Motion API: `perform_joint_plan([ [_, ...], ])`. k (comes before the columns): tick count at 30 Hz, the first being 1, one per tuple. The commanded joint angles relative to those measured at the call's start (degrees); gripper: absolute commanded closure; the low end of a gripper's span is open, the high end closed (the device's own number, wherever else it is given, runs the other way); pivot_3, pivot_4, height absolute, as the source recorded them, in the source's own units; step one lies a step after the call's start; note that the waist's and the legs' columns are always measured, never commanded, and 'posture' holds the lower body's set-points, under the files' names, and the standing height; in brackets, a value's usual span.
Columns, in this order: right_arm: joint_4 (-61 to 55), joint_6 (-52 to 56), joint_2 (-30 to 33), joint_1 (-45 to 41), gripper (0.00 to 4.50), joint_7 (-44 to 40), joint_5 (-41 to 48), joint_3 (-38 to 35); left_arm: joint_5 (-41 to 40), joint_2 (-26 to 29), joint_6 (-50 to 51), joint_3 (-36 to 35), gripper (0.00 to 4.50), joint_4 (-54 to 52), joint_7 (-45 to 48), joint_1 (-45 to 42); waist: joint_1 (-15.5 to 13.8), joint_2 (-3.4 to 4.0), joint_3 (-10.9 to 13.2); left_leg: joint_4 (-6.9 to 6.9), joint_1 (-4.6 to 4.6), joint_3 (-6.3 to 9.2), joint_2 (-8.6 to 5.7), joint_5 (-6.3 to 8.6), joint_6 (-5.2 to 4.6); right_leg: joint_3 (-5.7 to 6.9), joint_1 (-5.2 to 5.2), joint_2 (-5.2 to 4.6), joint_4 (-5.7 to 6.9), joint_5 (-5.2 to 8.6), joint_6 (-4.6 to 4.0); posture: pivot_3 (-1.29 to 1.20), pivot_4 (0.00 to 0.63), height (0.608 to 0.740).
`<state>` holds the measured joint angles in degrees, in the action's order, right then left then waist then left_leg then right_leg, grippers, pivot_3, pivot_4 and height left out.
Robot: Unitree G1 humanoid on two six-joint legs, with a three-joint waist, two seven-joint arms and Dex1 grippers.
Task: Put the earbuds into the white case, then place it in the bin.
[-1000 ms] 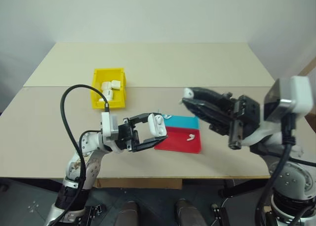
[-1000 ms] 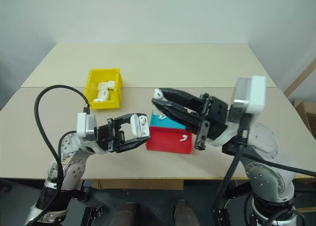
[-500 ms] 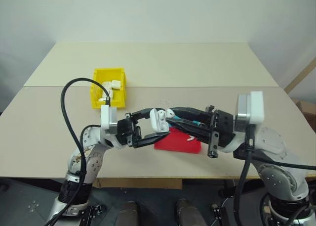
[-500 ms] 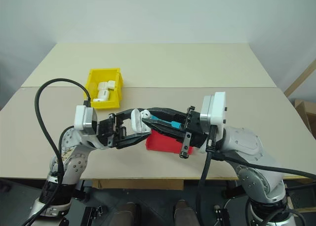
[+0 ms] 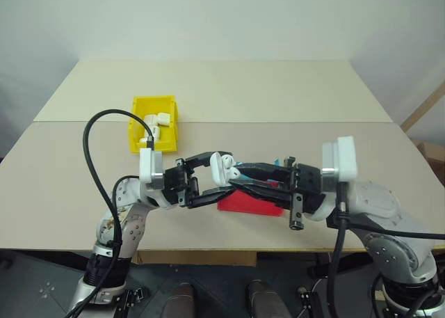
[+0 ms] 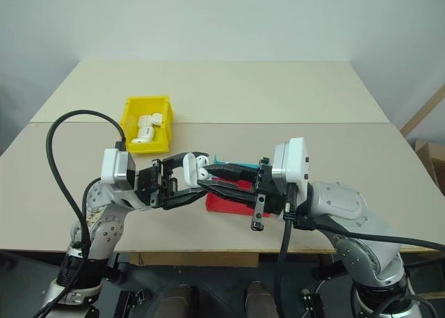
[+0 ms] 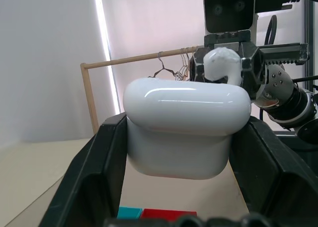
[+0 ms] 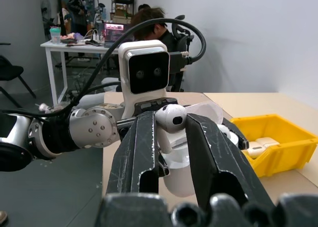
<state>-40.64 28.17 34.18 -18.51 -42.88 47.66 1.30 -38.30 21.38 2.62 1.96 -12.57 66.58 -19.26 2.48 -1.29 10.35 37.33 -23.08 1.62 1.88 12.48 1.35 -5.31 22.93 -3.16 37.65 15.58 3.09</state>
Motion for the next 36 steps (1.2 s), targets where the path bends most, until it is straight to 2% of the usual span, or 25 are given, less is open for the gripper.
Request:
perform_joint_plan([
  [1, -1.39, -0.57, 0.16, -0.05, 3.86, -0.38, -0.55, 0.01, -0.17, -0.30, -1.29, -0.78, 1.69, -1.37, 0.14, -0.10, 0.00, 0.00, 0.00, 0.00, 0.00, 0.00, 0.00, 0.00, 0.00, 0.00, 0.00, 0.00, 0.00, 0.00, 0.00, 0.00, 0.150, 0.740],
  [31, -0.03, -0.44, 0.63, -0.67, 3.86, -3.04, -5.01, 2.02, 2.22, -0.31, -4.19, -0.80, 1.69, -0.12, 1.81, 0.19, 0.00, 0.00, 0.00, 0.00, 0.00, 0.00, 0.00, 0.00, 0.00, 0.00, 0.00, 0.00, -0.01, 0.00, 0.00, 0.00, 0.150, 0.740],
  [36, -0.18, -1.80, -0.05, -0.72, 2.18, -3.26, -6.22, 2.06, 2.32, -0.46, -4.46, -0.70, 1.69, 0.07, 1.84, 0.16, 0.00, 0.00, 0.00, 0.00, 0.00, 0.00, 0.00, 0.00, 0.00, 0.00, 0.00, 0.00, -0.01, 0.00, 0.00, 0.00, 0.150, 0.740],
])
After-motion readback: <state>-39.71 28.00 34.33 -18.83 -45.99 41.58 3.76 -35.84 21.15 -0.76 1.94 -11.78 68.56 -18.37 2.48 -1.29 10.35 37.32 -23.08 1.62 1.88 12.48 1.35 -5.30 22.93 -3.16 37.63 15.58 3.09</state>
